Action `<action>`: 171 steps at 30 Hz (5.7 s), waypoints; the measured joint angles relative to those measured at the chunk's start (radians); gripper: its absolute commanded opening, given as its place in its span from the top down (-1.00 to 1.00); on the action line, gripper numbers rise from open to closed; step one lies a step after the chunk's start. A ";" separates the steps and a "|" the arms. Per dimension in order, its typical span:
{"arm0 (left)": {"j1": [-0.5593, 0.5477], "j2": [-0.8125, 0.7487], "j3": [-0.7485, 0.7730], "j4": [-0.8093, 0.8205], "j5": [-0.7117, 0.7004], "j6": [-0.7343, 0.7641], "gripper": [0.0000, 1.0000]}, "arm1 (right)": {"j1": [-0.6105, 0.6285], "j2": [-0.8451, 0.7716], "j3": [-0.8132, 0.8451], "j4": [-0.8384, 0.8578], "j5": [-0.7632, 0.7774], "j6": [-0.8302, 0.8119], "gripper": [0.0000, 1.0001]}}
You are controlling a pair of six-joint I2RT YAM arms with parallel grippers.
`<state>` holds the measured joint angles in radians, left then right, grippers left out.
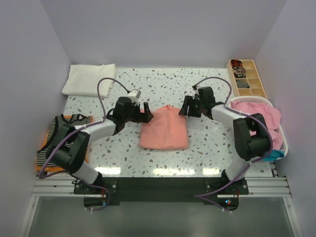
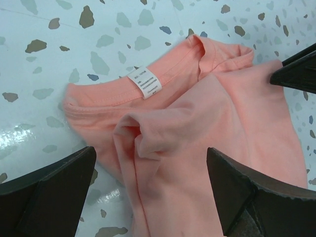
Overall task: Fold and stack the t-shirts
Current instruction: Smooth out wrinkles on the folded tshirt, then put the neatly folded tshirt into the corner of the board with the left arm
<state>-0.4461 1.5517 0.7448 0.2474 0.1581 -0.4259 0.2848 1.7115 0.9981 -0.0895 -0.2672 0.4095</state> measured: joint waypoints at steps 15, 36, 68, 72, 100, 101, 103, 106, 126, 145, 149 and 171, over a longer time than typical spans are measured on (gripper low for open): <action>0.000 0.079 0.000 0.097 0.024 0.000 -0.68 | -0.004 0.033 0.024 0.012 -0.060 -0.003 0.32; 0.001 0.042 0.027 0.086 0.022 0.000 0.79 | -0.005 0.013 0.024 0.053 -0.129 -0.006 0.89; 0.168 0.064 -0.072 0.109 -0.158 -0.061 -0.45 | -0.055 0.288 0.282 0.292 -0.137 0.034 -0.10; 0.182 -0.030 -0.070 0.081 -0.170 -0.047 -0.38 | -0.090 0.198 0.259 0.290 -0.127 0.025 -0.09; 0.052 0.230 0.017 0.229 0.235 -0.026 -0.21 | 0.038 0.381 0.282 0.216 -0.325 0.040 0.00; 0.057 0.230 0.011 0.243 0.227 -0.024 -0.22 | 0.038 0.381 0.282 0.216 -0.320 0.038 0.00; 0.075 0.227 -0.007 0.274 0.196 -0.016 -0.26 | 0.038 0.381 0.282 0.216 -0.310 0.034 0.00; 0.114 0.221 -0.030 0.295 0.157 0.000 -0.27 | 0.039 0.381 0.282 0.217 -0.302 0.027 0.00; 0.195 -0.103 -0.087 0.145 0.119 0.006 -0.38 | 0.037 0.001 0.166 0.100 -0.138 -0.053 -0.11; 0.077 -0.186 -0.315 0.104 0.015 -0.117 -0.40 | 0.035 0.043 0.078 -0.053 -0.081 -0.097 -0.11; 0.076 -0.127 -0.315 0.151 0.013 -0.121 -0.40 | 0.035 0.129 0.081 -0.058 -0.088 -0.096 -0.11; 0.031 0.074 -0.234 0.288 0.201 -0.178 0.05 | 0.045 0.089 -0.039 -0.017 -0.323 -0.055 -0.14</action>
<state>-0.4156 1.6257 0.5106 0.5350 0.3595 -0.6037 0.3302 1.8004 0.9596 -0.1062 -0.5900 0.3550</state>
